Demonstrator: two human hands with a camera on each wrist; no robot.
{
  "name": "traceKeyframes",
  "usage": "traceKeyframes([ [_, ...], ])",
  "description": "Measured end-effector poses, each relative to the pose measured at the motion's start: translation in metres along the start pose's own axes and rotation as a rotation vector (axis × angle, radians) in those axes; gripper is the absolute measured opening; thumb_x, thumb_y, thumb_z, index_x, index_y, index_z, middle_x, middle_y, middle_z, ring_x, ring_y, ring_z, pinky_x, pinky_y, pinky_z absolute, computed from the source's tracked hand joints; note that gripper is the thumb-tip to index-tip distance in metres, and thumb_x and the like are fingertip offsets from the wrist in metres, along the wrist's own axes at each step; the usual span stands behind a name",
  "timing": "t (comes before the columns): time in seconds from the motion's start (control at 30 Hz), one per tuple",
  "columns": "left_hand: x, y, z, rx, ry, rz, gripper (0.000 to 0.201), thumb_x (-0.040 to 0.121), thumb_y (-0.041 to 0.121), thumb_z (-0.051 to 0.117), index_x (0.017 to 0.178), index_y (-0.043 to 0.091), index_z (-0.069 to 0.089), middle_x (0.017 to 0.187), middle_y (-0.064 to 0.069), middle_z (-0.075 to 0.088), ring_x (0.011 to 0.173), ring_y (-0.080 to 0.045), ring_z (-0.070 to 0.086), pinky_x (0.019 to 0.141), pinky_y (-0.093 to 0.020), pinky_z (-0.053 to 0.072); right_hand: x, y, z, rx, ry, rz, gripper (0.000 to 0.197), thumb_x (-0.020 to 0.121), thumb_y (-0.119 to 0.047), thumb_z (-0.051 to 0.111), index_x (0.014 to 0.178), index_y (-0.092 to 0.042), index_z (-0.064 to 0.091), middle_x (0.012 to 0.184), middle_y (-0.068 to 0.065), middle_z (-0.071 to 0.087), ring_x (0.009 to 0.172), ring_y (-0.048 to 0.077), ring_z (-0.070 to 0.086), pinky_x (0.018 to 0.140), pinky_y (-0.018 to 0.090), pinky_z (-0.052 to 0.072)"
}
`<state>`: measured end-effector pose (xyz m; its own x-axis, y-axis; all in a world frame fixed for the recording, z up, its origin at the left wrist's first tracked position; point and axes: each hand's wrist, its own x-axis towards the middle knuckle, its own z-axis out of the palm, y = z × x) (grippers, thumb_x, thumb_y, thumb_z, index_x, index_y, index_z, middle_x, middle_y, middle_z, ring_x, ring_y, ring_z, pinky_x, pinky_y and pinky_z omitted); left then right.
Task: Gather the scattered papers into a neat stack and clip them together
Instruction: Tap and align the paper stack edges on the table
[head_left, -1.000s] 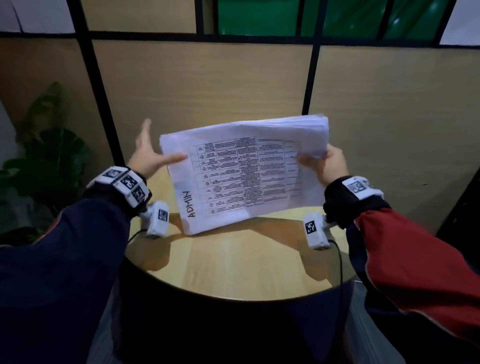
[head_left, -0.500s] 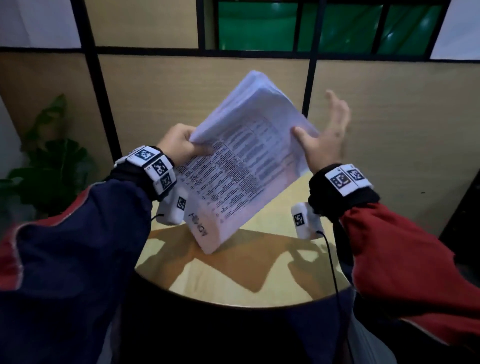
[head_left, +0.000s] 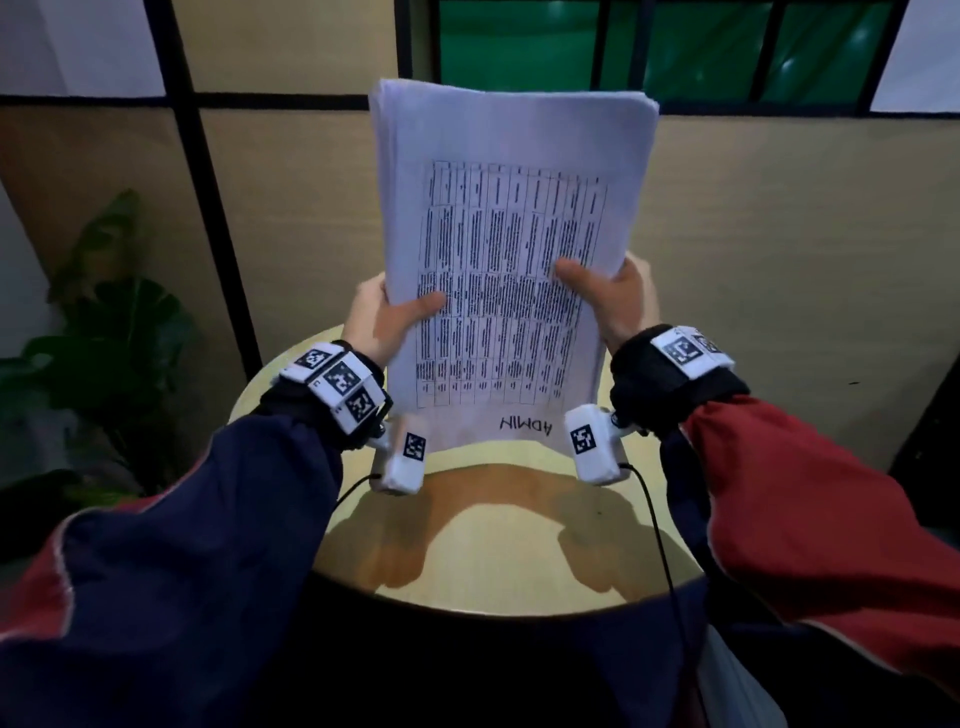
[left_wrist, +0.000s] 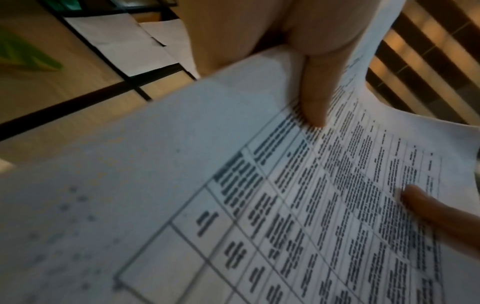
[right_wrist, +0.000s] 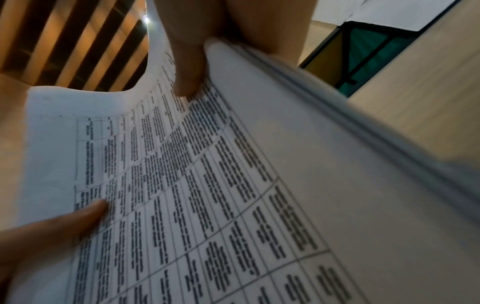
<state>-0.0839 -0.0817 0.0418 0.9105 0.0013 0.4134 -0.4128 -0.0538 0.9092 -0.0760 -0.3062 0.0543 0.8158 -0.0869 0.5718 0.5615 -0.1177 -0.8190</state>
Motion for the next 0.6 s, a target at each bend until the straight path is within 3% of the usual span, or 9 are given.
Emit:
traceKeyframes([
  [0.07,-0.007,-0.012,0.000,-0.025,-0.008,-0.029,0.035,0.065,0.011,0.078,0.094,0.022,0.060,0.098,0.000,0.067,0.095,-0.023,0.066,0.096,-0.052,0.047,-0.006,0.010,-0.004,-0.034,-0.039,0.047,0.024,0.080,-0.017,0.071,0.101,-0.022,0.061,0.095,-0.011,0.066,0.081,-0.007,0.065,0.080,0.016,0.054],
  [0.13,-0.016,-0.023,-0.001,-0.022,-0.023,-0.059,0.044,0.057,0.011,0.083,0.094,0.023,0.062,0.097,0.003,0.069,0.092,-0.017,0.067,0.094,-0.049,0.050,-0.015,0.023,-0.006,0.026,-0.062,0.126,0.034,0.078,-0.015,0.073,0.109,-0.017,0.059,0.101,-0.005,0.067,0.093,0.005,0.066,0.087,0.023,0.053],
  [0.2,-0.018,-0.029,-0.003,-0.022,-0.008,-0.092,0.045,0.049,0.024,0.082,0.090,0.021,0.065,0.097,-0.001,0.070,0.096,-0.025,0.067,0.090,-0.047,0.052,-0.022,0.029,-0.006,0.087,-0.040,0.184,0.036,0.077,-0.015,0.073,0.110,-0.014,0.058,0.109,0.005,0.067,0.102,0.018,0.065,0.094,0.032,0.050],
  [0.27,-0.013,-0.030,-0.003,-0.023,0.013,-0.124,0.041,0.049,0.029,0.081,0.086,0.017,0.066,0.098,-0.010,0.069,0.098,-0.033,0.065,0.090,-0.048,0.052,-0.023,0.029,-0.003,0.120,-0.033,0.203,0.031,0.078,-0.014,0.073,0.106,-0.015,0.060,0.112,0.010,0.066,0.105,0.022,0.064,0.096,0.036,0.049],
  [0.33,-0.008,-0.028,-0.002,-0.034,0.023,-0.133,0.029,0.063,0.018,0.080,0.087,0.014,0.065,0.098,-0.013,0.068,0.094,-0.033,0.065,0.091,-0.048,0.050,-0.019,0.025,-0.002,0.128,-0.026,0.191,0.026,0.075,-0.014,0.074,0.097,-0.018,0.061,0.105,0.006,0.068,0.098,0.017,0.066,0.091,0.030,0.051],
  [0.4,-0.004,-0.030,-0.003,-0.043,0.024,-0.140,0.022,0.074,0.007,0.072,0.093,0.011,0.062,0.096,-0.009,0.067,0.090,-0.029,0.064,0.093,-0.048,0.049,-0.017,0.023,-0.001,0.134,-0.023,0.172,0.026,0.069,-0.019,0.075,0.090,-0.022,0.060,0.096,-0.002,0.068,0.086,0.004,0.067,0.080,0.017,0.053],
  [0.47,-0.006,-0.033,-0.003,-0.030,0.013,-0.159,0.028,0.073,0.013,0.074,0.099,0.008,0.062,0.102,-0.014,0.067,0.096,-0.032,0.064,0.095,-0.051,0.048,-0.021,0.026,0.000,0.120,-0.020,0.183,0.027,0.072,-0.016,0.075,0.091,-0.023,0.059,0.096,-0.003,0.067,0.086,0.003,0.066,0.079,0.014,0.052],
  [0.53,-0.008,-0.036,-0.003,0.007,-0.006,-0.178,0.045,0.065,0.028,0.077,0.102,0.007,0.064,0.109,-0.020,0.067,0.102,-0.036,0.064,0.095,-0.055,0.047,-0.025,0.030,0.001,0.127,-0.001,0.205,0.029,0.076,-0.010,0.074,0.100,-0.016,0.061,0.104,0.005,0.068,0.097,0.016,0.066,0.090,0.028,0.052],
  [0.6,-0.008,-0.033,-0.003,0.051,-0.017,-0.149,0.044,0.065,0.029,0.079,0.101,0.009,0.064,0.104,-0.015,0.068,0.097,-0.032,0.065,0.095,-0.055,0.047,-0.024,0.028,0.001,0.101,0.035,0.190,0.032,0.076,-0.008,0.074,0.105,-0.010,0.062,0.108,0.012,0.068,0.101,0.026,0.065,0.094,0.040,0.051],
])
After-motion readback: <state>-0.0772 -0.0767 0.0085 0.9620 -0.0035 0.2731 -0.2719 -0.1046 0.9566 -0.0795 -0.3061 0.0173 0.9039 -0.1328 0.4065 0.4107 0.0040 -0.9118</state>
